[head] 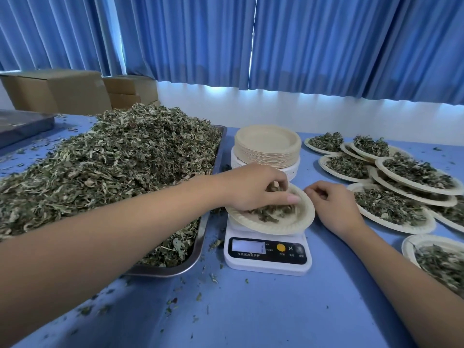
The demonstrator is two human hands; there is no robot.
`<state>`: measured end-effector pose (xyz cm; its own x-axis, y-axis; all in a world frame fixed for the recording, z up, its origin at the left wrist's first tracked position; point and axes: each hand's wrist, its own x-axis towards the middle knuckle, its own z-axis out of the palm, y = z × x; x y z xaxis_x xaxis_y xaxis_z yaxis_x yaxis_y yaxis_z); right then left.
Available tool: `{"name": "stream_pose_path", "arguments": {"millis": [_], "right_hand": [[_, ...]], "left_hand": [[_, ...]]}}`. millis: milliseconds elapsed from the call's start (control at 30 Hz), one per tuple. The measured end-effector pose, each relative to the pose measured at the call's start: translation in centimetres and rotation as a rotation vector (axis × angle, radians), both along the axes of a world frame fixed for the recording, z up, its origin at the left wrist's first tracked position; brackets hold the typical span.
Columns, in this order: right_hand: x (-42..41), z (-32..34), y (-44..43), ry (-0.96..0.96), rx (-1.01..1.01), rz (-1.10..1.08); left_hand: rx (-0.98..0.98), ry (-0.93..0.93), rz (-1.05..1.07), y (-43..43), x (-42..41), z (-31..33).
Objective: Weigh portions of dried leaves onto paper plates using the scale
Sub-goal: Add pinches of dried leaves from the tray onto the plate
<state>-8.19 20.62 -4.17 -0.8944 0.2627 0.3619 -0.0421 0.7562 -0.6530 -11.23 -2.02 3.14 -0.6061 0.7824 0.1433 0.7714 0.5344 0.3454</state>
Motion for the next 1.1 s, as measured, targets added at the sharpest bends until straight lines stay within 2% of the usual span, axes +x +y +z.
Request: {"name": "stream_pose_path", "arguments": {"millis": [100,200,300,400,467,567,800,1100], "right_hand": [[0.0,0.0,0.1,0.012,-0.002,-0.001],[0.1,0.0,0.0,0.013,0.008,-0.004],[-0.1,0.0,0.0,0.011,0.011,-0.01],[-0.1,0.0,-0.1,0.012,0.019,-0.004],[-0.1,0.0,0.0,0.016,0.017,0.0],[0.0,-0.2,0.1,0.015,0.023,-0.003],[-0.1,0.0,0.1,0.01,0.014,-0.005],[0.2,0.2,0.0,-0.007,0.002,0.002]], "left_hand": [[0.063,-0.032,-0.012,-0.9,0.2,0.8],[0.067,0.05,0.102,-2.9,-0.8,2.0],[-0.152,0.126,0.311,-6.0,-2.6,2.9],[-0.491,0.049,0.499,-8.0,-3.4,2.4],[-0.629,-0.035,0.48,-8.0,-3.1,1.6],[-0.707,-0.048,0.446,-7.6,-2.5,0.9],[-0.699,-0.055,0.489,-7.9,-2.7,0.9],[-0.443,-0.052,0.602,-8.5,-3.7,0.0]]}}
